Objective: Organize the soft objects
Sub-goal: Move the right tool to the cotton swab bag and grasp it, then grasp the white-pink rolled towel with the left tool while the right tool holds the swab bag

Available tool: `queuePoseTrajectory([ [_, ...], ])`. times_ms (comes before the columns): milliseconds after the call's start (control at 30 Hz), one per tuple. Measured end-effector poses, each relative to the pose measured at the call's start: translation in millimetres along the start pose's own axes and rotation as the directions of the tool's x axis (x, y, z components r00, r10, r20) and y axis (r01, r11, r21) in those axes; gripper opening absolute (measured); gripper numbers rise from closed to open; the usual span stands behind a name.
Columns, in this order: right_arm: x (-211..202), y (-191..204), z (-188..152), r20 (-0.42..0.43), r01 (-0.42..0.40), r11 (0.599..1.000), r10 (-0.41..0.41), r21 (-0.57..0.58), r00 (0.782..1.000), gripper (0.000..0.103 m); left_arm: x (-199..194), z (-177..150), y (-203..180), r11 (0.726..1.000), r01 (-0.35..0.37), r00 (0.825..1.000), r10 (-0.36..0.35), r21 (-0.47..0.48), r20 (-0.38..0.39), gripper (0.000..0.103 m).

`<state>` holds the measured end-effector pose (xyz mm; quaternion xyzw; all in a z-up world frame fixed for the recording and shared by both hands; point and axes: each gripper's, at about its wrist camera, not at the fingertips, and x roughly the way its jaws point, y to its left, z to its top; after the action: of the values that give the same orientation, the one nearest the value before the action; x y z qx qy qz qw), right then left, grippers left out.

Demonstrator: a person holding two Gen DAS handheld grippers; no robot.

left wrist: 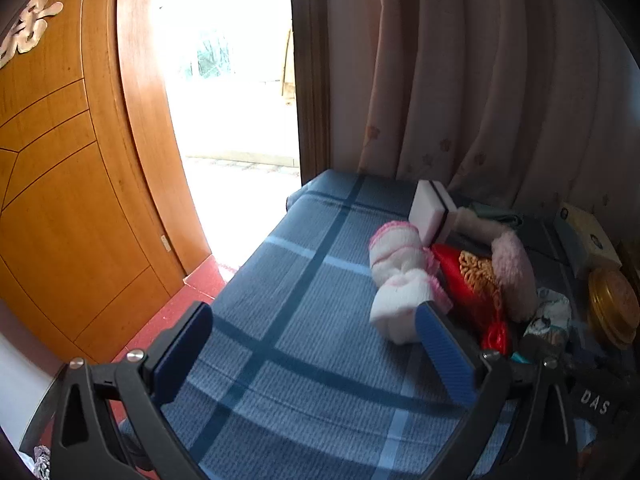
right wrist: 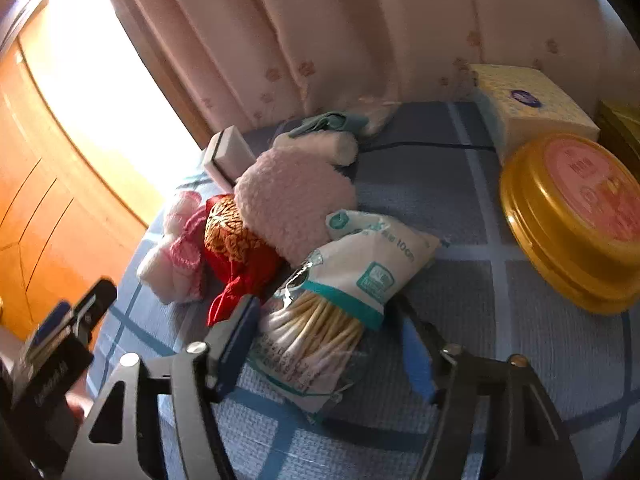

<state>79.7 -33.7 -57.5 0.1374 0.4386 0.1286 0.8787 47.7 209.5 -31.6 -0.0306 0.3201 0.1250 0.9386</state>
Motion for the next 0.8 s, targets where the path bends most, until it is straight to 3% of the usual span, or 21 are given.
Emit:
queuePoseTrajectory([
  [200,-10.6,-12.8,-1.9,0.004,-0.056,0.998,0.057,-0.036,0.998,0.047,5.7,4.7,-3.7,1.0,0.019,1.0,-0.019,-0.001,-0.013,0.103],
  [367,-29.5,-19.5,-12.8,0.061,-0.054,0.996,0.059,-0.075,0.996,0.045,17.1,7.0,-10.1,0.999,0.036,0.998,-0.037,-0.013,-0.044,0.103],
  [600,-62.5,-13.3,-32.0,0.177,0.059,0.978,-0.023,-0.202,0.984,0.045,39.6,15.5,-26.1,1.0,0.021,0.995,-0.022,-0.013,-0.096,0.102],
  [800,-57.9,-15.8,-32.6,0.174,0.074,0.975,-0.037,-0.21,0.984,0.045,54.0,18.1,-41.9,0.999,-0.016,0.994,0.019,0.03,-0.105,0.095],
])
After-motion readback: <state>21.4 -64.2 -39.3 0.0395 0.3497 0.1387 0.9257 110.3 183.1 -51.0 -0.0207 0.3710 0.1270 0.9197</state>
